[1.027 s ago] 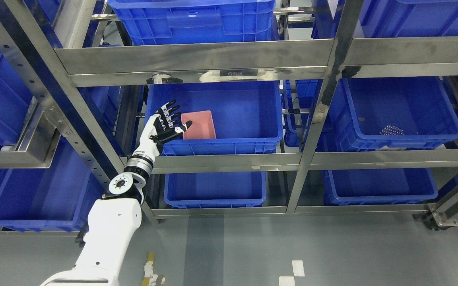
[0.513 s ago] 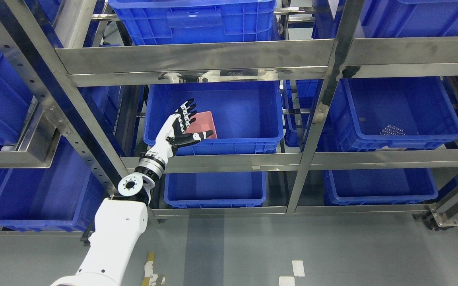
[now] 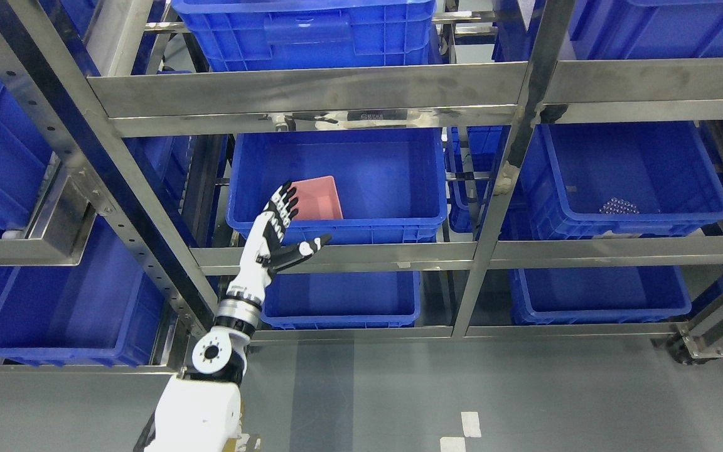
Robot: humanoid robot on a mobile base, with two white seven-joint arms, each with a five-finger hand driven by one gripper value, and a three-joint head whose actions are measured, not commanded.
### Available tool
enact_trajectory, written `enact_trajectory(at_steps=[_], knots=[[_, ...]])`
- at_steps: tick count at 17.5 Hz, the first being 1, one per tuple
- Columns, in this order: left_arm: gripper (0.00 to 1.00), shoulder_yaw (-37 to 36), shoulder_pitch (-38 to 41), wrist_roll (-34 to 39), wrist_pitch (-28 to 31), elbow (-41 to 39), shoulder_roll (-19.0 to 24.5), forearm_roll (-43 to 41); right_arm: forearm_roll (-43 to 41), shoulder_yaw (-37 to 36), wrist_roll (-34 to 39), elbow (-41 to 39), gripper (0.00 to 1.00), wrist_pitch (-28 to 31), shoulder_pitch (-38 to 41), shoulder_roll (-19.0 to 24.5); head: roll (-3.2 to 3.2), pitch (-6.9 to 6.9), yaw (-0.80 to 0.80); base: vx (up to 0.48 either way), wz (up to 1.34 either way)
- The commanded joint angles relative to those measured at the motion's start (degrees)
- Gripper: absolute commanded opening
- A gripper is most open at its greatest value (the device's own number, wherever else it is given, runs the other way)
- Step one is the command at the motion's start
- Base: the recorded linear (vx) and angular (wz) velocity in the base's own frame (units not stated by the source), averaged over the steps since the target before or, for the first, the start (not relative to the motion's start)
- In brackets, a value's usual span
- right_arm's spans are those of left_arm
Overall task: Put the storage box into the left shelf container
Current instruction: 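Open the left hand and withdraw it from the blue bin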
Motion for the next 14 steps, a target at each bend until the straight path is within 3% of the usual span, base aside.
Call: enact_trajectory(at_steps=[1,14], knots=[[1.0,9.3,11.4,4.2,9.0,-34.6,1.0,-2.4,0.4,0.0,19.7,0.0,1.0,0.0,0.0,-1.0,0.0,0.0,0.0,0.0,0.0],[1.0,9.0,11.9,2.9,9.7,-37.6,1.0,-3.5,0.4,0.0,19.7,0.0,1.0,0.0,0.0,-1.0,0.0,0.0,0.0,0.0,0.0]])
